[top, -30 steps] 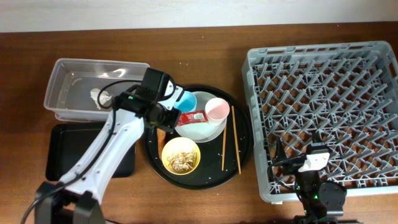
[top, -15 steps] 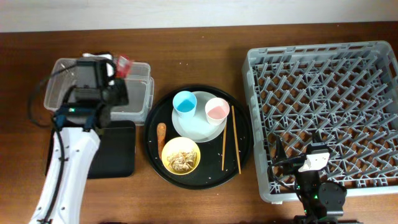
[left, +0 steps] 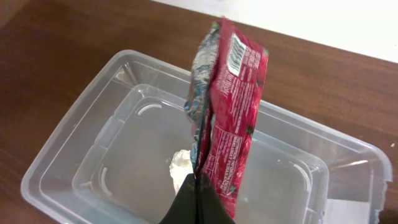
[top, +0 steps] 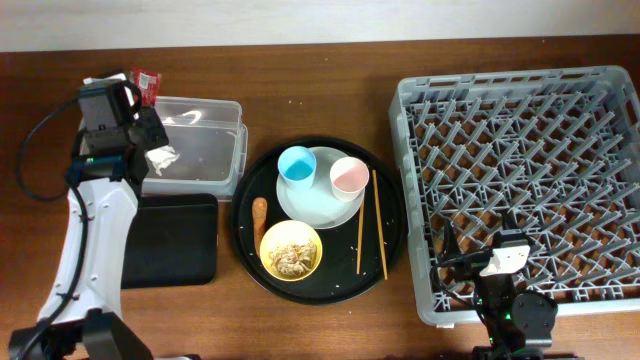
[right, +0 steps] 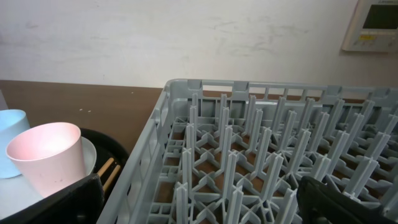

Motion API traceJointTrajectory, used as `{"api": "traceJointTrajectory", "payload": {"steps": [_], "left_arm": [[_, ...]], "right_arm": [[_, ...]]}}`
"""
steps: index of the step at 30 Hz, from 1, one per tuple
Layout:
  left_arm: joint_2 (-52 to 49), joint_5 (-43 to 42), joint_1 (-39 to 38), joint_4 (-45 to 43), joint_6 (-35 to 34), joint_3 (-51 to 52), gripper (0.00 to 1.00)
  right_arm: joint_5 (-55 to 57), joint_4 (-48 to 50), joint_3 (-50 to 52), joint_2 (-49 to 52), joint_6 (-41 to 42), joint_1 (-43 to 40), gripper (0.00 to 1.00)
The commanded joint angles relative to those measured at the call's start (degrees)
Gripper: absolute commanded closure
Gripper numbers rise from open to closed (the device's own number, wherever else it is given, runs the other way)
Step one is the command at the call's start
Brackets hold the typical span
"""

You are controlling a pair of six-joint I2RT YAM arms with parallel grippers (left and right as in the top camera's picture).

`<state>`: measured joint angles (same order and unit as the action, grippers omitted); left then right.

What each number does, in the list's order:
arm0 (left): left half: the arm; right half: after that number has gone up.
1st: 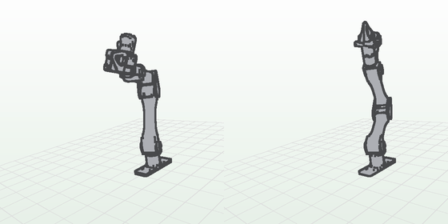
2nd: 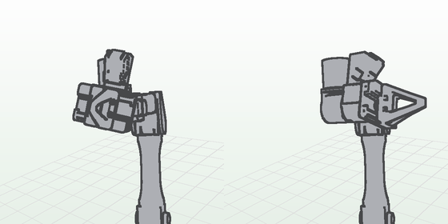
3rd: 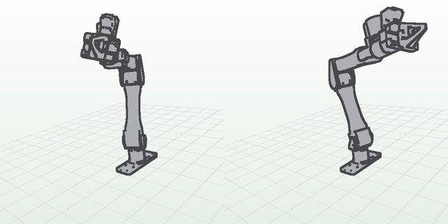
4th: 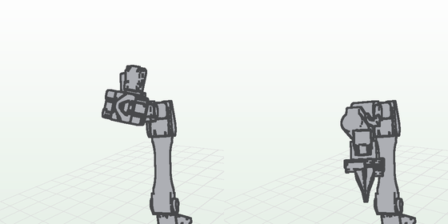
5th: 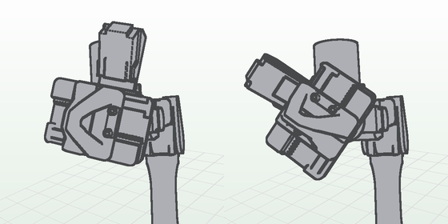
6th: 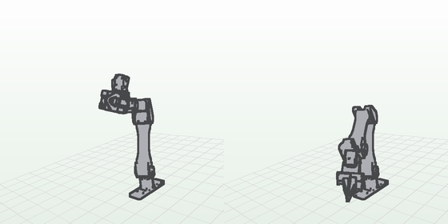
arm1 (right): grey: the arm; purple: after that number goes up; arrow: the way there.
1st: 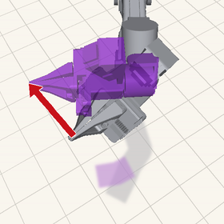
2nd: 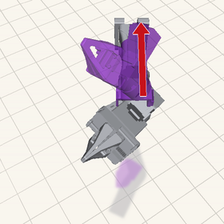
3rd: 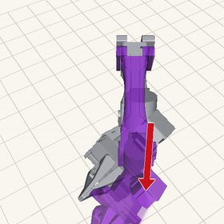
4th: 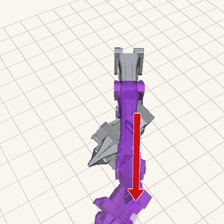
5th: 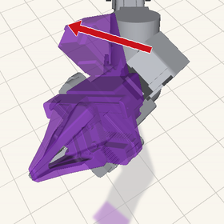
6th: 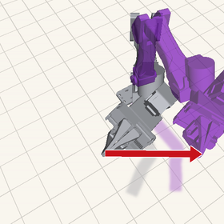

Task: Sort waste into correct bins and load items into the dishwasher rack
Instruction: 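Move the red wrapper into the clear bin and release it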

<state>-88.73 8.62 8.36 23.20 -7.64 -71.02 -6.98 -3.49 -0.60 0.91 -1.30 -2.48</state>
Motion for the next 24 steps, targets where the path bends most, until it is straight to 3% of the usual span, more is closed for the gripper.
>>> {"api": "traceJointTrajectory", "payload": {"steps": [1, 8, 10, 12, 17, 19, 22, 24], "left_arm": [[-1.9, 0.9, 0.5, -1.7, -0.7, 0.0, 1.00], [-12.7, -0.1, 0.4, -3.0, -0.7, 0.0, 0.97], [-12.6, -0.4, 0.4, -4.0, -0.7, -0.1, 0.46], [-11.6, -3.6, 0.4, -5.3, -0.5, -0.1, 0.32], [-1.2, -19.6, 0.4, -3.8, -0.6, -0.1, 0.18], [5.0, -27.1, -0.1, 5.2, -3.8, -0.1, 0.16], [7.3, -26.8, -3.9, 20.5, -3.9, 0.0, 0.16], [7.1, -26.7, -7.0, 24.8, -3.9, 0.0, 0.17]], "right_arm": [[-0.3, -0.2, 0.3, -0.4, 0.2, -0.2, 0.02], [-0.3, -0.2, 0.3, -0.4, 0.2, -0.2, 0.02], [-0.3, -0.2, 0.3, -0.4, 0.2, -0.2, 0.02], [-0.3, -0.2, 0.3, -0.4, 0.2, -0.2, 0.02], [-0.3, -0.2, 0.3, -0.4, 0.2, -0.2, 0.02], [-0.3, -0.2, 0.3, -0.4, 0.2, -0.2, 0.02], [-0.3, -0.2, 0.3, -0.4, 0.2, -0.2, 0.02], [-0.3, -0.2, 0.3, -0.4, 0.2, -0.2, 0.02]]}}
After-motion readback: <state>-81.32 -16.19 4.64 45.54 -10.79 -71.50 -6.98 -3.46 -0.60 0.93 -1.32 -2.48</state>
